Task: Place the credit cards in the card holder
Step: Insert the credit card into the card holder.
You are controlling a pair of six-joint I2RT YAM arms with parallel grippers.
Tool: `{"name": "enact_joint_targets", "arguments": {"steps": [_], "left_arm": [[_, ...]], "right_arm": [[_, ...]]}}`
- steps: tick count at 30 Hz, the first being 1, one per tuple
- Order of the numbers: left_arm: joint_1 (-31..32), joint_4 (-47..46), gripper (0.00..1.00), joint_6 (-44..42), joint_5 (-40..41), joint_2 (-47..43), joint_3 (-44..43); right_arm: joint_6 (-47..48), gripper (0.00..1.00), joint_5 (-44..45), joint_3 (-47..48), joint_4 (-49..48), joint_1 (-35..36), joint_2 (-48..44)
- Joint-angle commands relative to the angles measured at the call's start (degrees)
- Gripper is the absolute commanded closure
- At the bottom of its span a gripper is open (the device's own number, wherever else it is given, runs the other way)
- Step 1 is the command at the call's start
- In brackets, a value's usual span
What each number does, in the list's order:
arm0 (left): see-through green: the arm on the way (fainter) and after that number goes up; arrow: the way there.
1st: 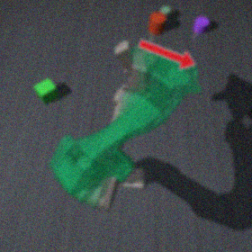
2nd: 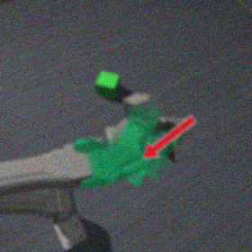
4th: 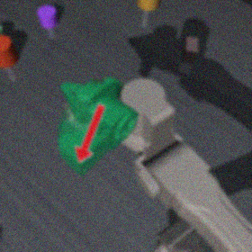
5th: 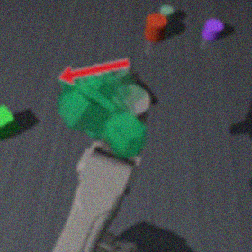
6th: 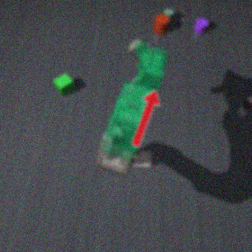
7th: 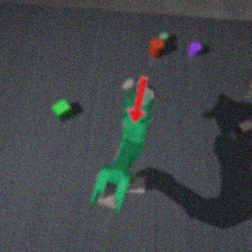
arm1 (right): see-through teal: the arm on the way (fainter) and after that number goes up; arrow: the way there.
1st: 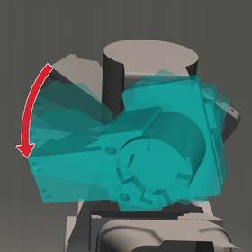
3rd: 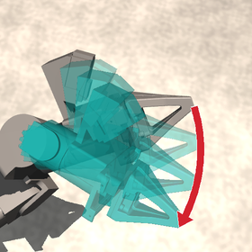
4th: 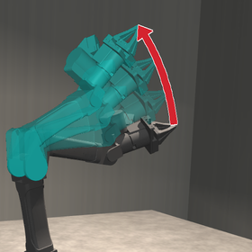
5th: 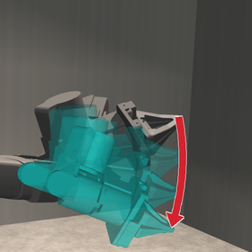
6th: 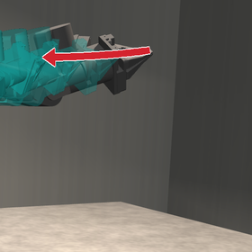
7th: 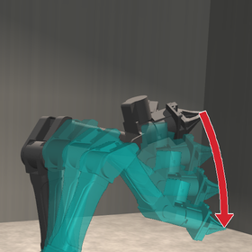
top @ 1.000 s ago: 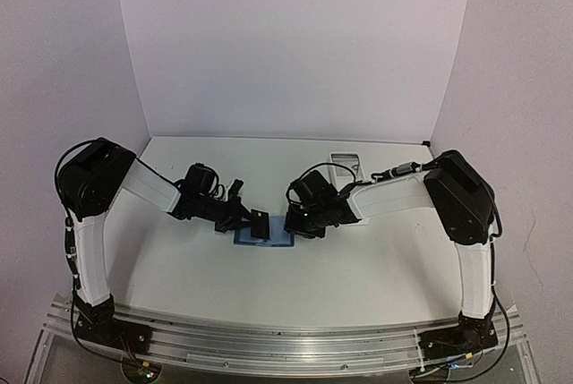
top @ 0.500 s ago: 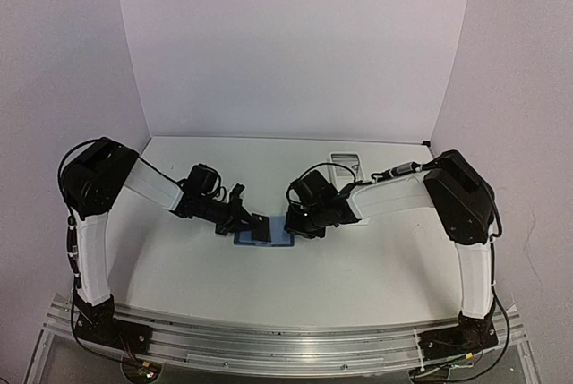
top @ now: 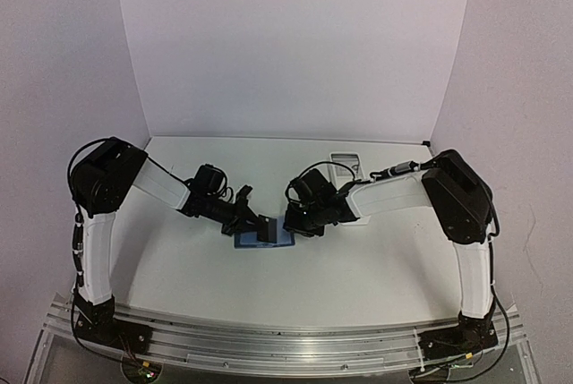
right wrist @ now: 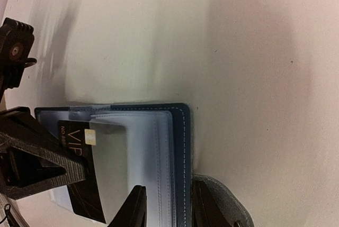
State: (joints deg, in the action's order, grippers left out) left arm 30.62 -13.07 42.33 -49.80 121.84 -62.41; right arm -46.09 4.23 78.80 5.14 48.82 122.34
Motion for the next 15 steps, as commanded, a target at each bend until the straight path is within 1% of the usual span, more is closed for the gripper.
{"name": "enact_joint_targets", "arguments": {"steps": [1,5,7,9,12,15], "left_arm": [[3.04,2.52,1.0,0.49,1.16,2.82,-2.77],[4.24,0.95,1.0,3.28,1.29,3.43,-4.55],[4.14,3.93,1.0,2.04,1.69,3.34,-5.57],[3.79,8.6,0.97,0.22,2.7,3.04,-7.14],[2.65,18.12,0.85,-3.44,5.24,2.14,-10.27],[2.12,28.2,0.66,-7.52,7.53,1.68,-14.77]], "right_arm": [[0.07,0.73,-2.14,0.59,0.8,0.16,3.33],[-0.35,0.73,-2.46,0.69,0.53,0.19,3.23],[-0.54,0.73,-2.17,0.4,0.45,0.22,2.85],[-0.68,0.73,-1.63,-0.07,0.54,0.21,2.36],[-1.15,0.73,-1.1,-0.61,0.49,0.17,1.9],[-1.79,0.73,-0.89,-0.98,0.42,0.18,1.82]]}}
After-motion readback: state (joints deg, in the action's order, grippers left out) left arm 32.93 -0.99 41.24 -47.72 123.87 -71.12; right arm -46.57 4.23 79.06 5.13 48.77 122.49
